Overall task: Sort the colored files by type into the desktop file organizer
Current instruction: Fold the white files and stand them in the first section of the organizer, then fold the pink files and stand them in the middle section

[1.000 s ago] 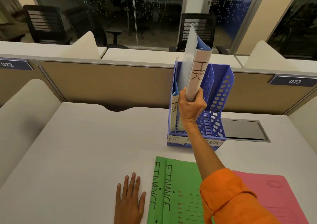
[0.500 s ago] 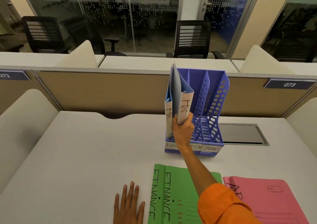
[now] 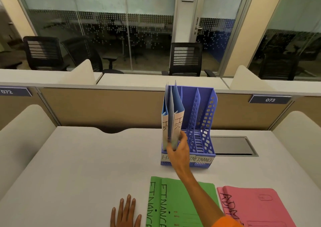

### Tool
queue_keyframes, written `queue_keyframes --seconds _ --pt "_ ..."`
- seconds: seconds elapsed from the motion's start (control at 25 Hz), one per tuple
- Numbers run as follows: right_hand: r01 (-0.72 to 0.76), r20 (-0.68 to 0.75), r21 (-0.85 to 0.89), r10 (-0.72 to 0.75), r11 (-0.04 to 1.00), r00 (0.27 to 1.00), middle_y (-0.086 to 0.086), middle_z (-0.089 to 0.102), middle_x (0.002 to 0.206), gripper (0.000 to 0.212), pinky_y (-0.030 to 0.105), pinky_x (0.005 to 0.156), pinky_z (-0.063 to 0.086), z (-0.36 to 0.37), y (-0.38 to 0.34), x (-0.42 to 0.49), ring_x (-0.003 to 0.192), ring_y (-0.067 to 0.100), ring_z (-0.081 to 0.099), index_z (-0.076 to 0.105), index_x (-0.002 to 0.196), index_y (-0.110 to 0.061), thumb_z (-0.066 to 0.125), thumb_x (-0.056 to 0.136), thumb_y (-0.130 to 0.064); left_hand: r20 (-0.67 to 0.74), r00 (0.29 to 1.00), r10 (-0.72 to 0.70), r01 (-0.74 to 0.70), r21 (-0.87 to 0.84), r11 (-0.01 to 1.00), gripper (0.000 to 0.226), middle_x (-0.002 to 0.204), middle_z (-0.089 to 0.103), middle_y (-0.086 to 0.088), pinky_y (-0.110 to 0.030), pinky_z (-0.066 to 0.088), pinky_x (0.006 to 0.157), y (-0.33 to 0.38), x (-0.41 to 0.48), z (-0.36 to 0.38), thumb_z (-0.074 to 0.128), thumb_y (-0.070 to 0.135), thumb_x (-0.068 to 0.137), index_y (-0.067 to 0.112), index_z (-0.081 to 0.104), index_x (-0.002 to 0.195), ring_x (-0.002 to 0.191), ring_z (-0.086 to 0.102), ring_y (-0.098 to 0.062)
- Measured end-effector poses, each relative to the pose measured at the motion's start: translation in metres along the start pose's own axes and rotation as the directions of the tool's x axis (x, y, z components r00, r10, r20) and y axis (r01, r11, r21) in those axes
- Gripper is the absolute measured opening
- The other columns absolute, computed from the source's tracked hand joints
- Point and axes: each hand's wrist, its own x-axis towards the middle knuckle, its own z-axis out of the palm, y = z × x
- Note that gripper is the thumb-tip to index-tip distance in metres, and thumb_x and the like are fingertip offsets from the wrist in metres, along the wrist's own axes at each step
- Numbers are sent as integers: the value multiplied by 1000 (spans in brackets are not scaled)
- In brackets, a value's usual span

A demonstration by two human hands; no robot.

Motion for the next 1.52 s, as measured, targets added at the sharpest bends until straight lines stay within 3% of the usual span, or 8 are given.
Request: queue_keyframes --seconds 0.12,0.32,0.48,0.6,0.72,0.84,1.16,1.52 --pt "-8 55 -89 13 996 998 1 46 139 73 41 103 47 -18 4 -41 123 16 45 25 145 -26 66 85 -34 10 999 48 -47 -20 999 66 163 -12 18 -39 -5 120 3 5 -11 9 58 94 36 -6 154 151 -10 -8" --pt "35 276 -279 45 959 960 -6 35 149 66 22 111 28 -64 54 -150 133 9 35 22 146 -30 55 90 -42 35 999 39 -36 -82 996 62 162 -13 21 -32 -6 119 11 -3 -24 6 56 97 38 -6 154 150 -12 -3" --pt "-6 317 -396 143 918 938 0 44 137 75 15 104 31 -112 95 -227 126 12 46 1 125 -64 59 85 -39 69 996 55 -47 -121 992 58 161 -17 24 -25 -12 118 19 -25 -35 1 56 98 40 -9 153 148 -18 1" --pt "-65 285 -442 209 895 936 1 45 136 68 19 105 34 -132 104 -260 128 14 45 15 135 -52 60 85 -42 166 986 15 -2 -76 997 58 160 -20 23 -24 -13 118 28 -41 -45 -7 55 97 42 -1 153 147 -20 0" --pt "-53 306 -443 207 895 929 -1 39 144 69 18 107 30 -137 113 -283 134 12 38 23 144 -22 57 88 -40 246 966 -74 66 39 997 61 166 -3 6 -36 7 125 27 -56 -40 3 48 101 25 11 156 153 0 -15" --pt "0 342 -442 168 897 925 -2 37 145 67 21 110 29 -137 108 -296 133 11 37 22 145 -20 55 89 -39 243 959 -143 151 -15 988 51 166 10 0 -34 18 123 41 -65 -53 26 31 105 20 21 155 152 14 -19" --pt "31 322 -433 122 901 939 1 30 153 64 26 115 25 -166 105 -300 138 15 30 24 145 -18 53 91 -37 180 983 -28 45 -91 995 52 162 25 3 -32 17 123 96 -86 -50 33 34 104 18 29 153 150 21 -14" --pt "-166 98 -568 266 806 959 7 39 147 63 32 115 30 -245 151 -285 132 18 37 32 141 -13 58 90 -41 237 959 156 -119 -163 979 53 162 24 4 -32 14 123 205 -102 -14 32 39 103 23 25 154 149 21 -13"
